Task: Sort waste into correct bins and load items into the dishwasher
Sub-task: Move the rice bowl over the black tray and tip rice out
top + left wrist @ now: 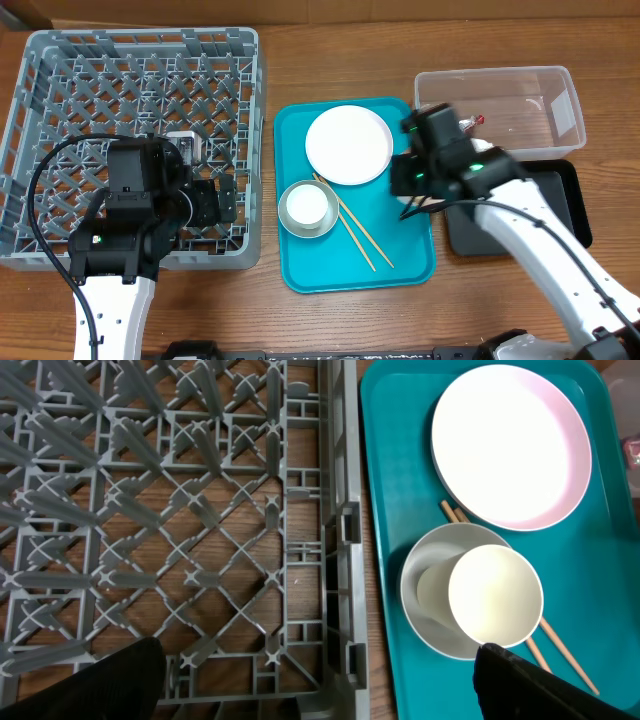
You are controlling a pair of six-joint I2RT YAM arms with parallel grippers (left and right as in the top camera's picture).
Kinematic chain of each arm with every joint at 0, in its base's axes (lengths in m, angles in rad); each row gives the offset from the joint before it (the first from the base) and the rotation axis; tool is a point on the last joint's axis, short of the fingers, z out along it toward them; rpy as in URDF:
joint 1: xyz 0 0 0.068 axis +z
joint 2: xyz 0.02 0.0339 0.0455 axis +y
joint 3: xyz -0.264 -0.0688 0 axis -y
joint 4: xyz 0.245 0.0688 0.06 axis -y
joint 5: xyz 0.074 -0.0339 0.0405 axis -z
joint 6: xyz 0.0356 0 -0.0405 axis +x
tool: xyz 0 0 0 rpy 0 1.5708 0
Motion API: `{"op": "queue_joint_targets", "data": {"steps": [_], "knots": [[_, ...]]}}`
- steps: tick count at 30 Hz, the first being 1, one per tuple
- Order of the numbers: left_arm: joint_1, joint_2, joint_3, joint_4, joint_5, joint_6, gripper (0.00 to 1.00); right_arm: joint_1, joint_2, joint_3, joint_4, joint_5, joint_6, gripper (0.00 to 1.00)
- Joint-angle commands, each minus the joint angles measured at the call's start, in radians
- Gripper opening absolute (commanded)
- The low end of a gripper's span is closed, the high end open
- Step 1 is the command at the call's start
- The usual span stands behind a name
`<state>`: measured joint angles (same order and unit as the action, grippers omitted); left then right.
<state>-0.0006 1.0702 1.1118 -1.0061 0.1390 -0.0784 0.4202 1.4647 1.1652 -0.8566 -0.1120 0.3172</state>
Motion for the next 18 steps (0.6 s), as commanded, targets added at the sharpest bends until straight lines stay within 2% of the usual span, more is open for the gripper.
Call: {"op": "queue_joint_targets", "data": {"steps": [1,2,6,12,18], "knots": [[-0.006,0.003,0.023,0.001,0.008,-0.015,1.0,-0.141,-0.036,0.027,-0.018,-0.157,0.005,0.04],[-0.006,0.003,0.023,0.001,0.008,-0.015,1.0,-0.21,-0.036,0.026,-0.026,-0.211,0.0,0.04],[-0.006,0.003,0.023,0.001,0.008,-0.015,1.0,-0.335,-0.036,0.026,-0.04,-0.341,-0.052,0.04],[-0.006,0.003,0.023,0.0,0.008,-0.015,1.0,-0.489,-0.036,0.021,-0.09,-0.44,-0.122,0.04],[-0.006,0.003,0.023,0.0,0.008,-0.015,1.0,-0.622,-0.035,-0.022,-0.099,-0.635,-0.196,0.04]]}}
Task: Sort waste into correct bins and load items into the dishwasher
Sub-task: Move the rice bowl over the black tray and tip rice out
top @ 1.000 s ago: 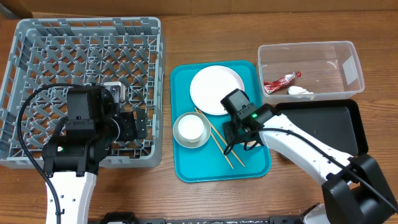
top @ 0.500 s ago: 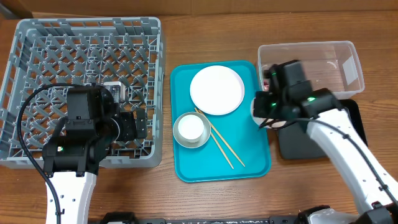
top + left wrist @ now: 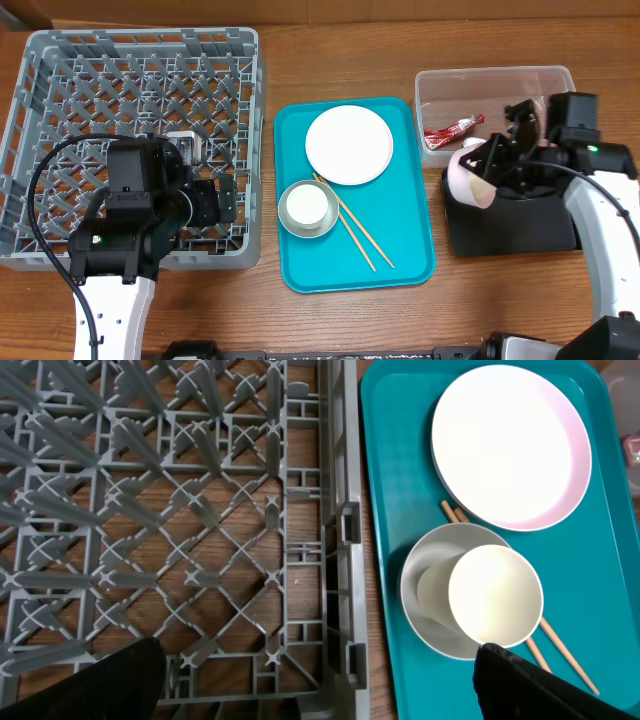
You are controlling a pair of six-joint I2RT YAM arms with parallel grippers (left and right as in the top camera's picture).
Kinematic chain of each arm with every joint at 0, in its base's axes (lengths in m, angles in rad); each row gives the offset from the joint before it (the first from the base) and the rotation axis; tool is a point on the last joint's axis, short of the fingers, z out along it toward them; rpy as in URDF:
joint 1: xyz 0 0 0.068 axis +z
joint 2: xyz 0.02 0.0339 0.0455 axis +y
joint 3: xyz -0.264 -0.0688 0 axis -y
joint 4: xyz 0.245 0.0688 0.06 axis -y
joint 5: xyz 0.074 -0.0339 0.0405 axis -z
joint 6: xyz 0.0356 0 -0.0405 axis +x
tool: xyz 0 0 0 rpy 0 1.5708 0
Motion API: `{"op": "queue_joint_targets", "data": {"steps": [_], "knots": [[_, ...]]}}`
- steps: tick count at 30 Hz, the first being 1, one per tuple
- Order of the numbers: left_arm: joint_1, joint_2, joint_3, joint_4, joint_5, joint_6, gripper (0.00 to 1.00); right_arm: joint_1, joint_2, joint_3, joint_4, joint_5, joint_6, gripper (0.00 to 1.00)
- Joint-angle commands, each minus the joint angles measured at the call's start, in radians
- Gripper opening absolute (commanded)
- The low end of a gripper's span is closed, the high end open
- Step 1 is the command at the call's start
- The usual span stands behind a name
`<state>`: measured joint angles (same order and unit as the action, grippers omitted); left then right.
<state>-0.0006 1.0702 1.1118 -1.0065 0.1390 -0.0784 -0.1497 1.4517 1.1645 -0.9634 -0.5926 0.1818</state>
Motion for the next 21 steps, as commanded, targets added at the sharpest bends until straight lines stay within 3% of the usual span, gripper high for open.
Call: {"op": "queue_joint_targets", "data": {"steps": [1,7,21], "knots": [[-0.006,0.003,0.023,0.001,0.008,-0.015,1.0,-0.066,-0.023,-0.031,0.011,-0.17,-0.068,0.04],[-0.006,0.003,0.023,0.002,0.008,-0.015,1.0,-0.125,-0.015,-0.095,0.025,-0.317,-0.184,0.04],[-0.006,0.003,0.023,0.002,0.008,-0.015,1.0,-0.203,-0.012,-0.132,0.066,-0.379,-0.186,0.04]]}}
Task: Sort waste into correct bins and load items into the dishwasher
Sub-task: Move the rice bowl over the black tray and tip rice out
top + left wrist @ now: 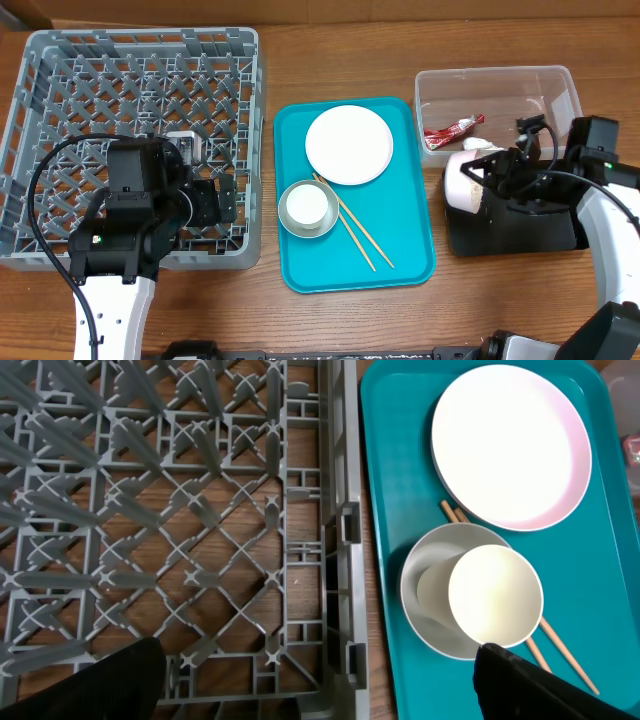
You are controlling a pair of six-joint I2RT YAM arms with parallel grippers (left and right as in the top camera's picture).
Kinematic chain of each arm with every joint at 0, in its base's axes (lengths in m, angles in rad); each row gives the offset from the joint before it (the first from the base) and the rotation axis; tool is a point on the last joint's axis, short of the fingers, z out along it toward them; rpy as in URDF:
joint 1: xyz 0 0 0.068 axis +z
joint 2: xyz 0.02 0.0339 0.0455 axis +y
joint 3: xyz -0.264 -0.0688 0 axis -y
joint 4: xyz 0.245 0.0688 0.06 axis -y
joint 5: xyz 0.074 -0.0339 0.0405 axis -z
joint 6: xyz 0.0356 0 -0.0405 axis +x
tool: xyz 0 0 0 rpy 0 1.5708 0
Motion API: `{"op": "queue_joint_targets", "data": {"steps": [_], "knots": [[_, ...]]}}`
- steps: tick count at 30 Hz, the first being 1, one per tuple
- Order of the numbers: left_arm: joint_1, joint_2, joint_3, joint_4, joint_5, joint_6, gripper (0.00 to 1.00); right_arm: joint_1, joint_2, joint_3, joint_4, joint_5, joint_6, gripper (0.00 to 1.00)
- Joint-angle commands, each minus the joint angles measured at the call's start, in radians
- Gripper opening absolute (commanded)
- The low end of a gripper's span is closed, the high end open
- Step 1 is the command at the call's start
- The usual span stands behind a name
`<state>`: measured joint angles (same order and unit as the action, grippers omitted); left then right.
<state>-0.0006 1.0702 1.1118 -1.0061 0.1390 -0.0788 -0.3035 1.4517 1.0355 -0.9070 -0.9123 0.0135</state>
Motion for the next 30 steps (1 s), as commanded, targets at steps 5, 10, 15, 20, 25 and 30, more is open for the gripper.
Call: {"op": "queue_joint_targets", "data": {"steps": [5,10,15,20,25,30], "knots": [[-0.006,0.003,0.023,0.002,0.008,-0.014,1.0,-0.13,0.01,-0.003,0.011,-0.15,-0.019,0.04],[-0.006,0.003,0.023,0.001,0.008,-0.014,1.0,-0.198,0.056,-0.006,0.011,-0.222,-0.022,0.04],[-0.006,0.003,0.023,0.002,0.008,-0.014,1.0,-0.268,0.1,-0.032,0.013,-0.315,-0.023,0.04],[-0.006,0.003,0.023,0.002,0.008,-0.014,1.0,-0.337,0.116,-0.083,0.062,-0.357,-0.022,0.04],[-0.006,0.003,0.023,0.008,0.008,-0.014,1.0,-0.394,0.116,-0.117,0.088,-0.431,-0.021,0.04],[-0.006,0.003,0.023,0.01,0.008,-0.014,1.0,-0.451,0.116,-0.146,0.122,-0.583,-0.022,0.04]]}}
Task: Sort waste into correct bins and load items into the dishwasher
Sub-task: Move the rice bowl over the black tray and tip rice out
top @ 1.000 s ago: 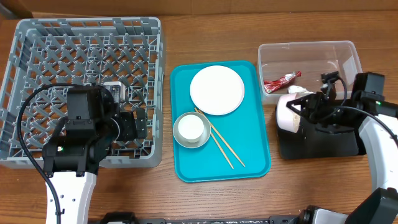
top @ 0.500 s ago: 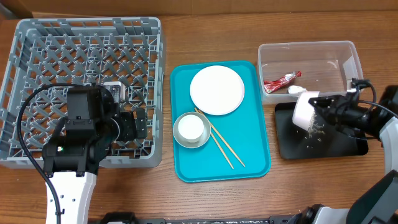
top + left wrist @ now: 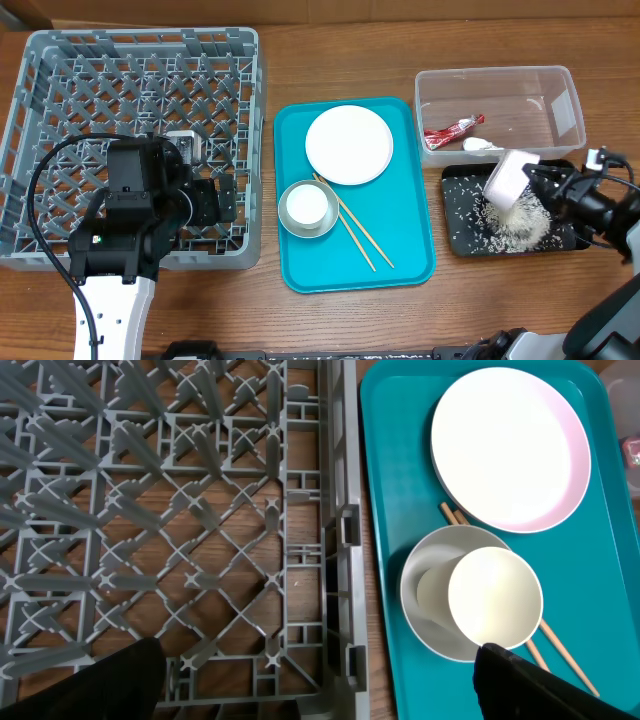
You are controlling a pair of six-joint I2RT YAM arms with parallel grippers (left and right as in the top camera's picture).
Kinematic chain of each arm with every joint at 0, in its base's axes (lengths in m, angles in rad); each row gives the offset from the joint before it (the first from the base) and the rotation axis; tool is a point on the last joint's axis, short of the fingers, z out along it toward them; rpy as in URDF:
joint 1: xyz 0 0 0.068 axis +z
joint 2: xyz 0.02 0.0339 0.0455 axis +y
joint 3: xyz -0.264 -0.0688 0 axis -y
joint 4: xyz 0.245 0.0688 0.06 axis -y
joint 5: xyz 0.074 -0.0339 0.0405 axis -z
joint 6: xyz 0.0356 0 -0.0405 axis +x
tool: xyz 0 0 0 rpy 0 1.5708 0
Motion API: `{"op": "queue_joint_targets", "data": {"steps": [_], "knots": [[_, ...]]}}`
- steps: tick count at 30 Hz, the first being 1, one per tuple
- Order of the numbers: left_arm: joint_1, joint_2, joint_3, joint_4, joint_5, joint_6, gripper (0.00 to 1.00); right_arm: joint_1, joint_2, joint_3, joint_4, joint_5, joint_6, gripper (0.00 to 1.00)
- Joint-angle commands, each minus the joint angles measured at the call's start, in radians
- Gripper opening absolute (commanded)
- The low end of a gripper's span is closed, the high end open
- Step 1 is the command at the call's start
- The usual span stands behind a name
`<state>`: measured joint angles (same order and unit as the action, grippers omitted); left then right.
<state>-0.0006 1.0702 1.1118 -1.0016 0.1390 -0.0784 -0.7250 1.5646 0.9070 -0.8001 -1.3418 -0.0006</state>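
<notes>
My right gripper (image 3: 545, 186) is shut on a pale pink cup (image 3: 507, 178), tipped mouth-down over the black bin (image 3: 455, 245). Loose rice (image 3: 520, 228) lies spread in that bin. On the teal tray (image 3: 410, 260) sit a white plate (image 3: 348, 144), a grey bowl (image 3: 290, 222) with a white cup (image 3: 307, 204) in it, and chopsticks (image 3: 360, 235). My left gripper (image 3: 320, 695) hangs open and empty over the near right corner of the grey dish rack (image 3: 40, 60). The left wrist view shows the plate (image 3: 510, 445), the bowl (image 3: 420, 615) and the cup (image 3: 495, 595).
A clear plastic bin (image 3: 565, 85) behind the black one holds a red wrapper (image 3: 447, 133) and a small white scrap (image 3: 483, 145). The rack (image 3: 200, 510) is full of upright prongs. Bare wooden table lies in front of the tray.
My right gripper has moved right with the cup, from the black bin's left edge to over its middle. The cup now points mouth-down, and rice lies in the bin. The left arm is unmoved.
My right gripper was first at the teal tray's right edge. It then held the pink cup over the black bin's left side, then lying sideways there. Now the cup is tipped over the bin and rice covers the bin's floor. The left arm stayed over the rack.
</notes>
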Motion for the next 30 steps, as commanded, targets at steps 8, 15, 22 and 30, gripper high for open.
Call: {"op": "queue_joint_targets", "data": {"steps": [8,15,22,30], "knots": [[-0.006,0.003,0.023,0.005,0.008,-0.015,1.0,-0.081,0.003,-0.018,0.006,-0.228,0.035,0.04],[-0.006,0.003,0.023,0.005,0.008,-0.015,1.0,-0.101,0.003,-0.018,0.006,-0.228,0.038,0.04],[-0.006,0.003,0.023,0.007,0.008,-0.014,1.0,-0.101,0.003,-0.018,0.006,-0.228,0.037,0.04],[-0.006,0.003,0.023,0.008,0.008,-0.014,1.0,-0.092,0.003,-0.018,0.006,-0.227,0.02,0.04]]}}
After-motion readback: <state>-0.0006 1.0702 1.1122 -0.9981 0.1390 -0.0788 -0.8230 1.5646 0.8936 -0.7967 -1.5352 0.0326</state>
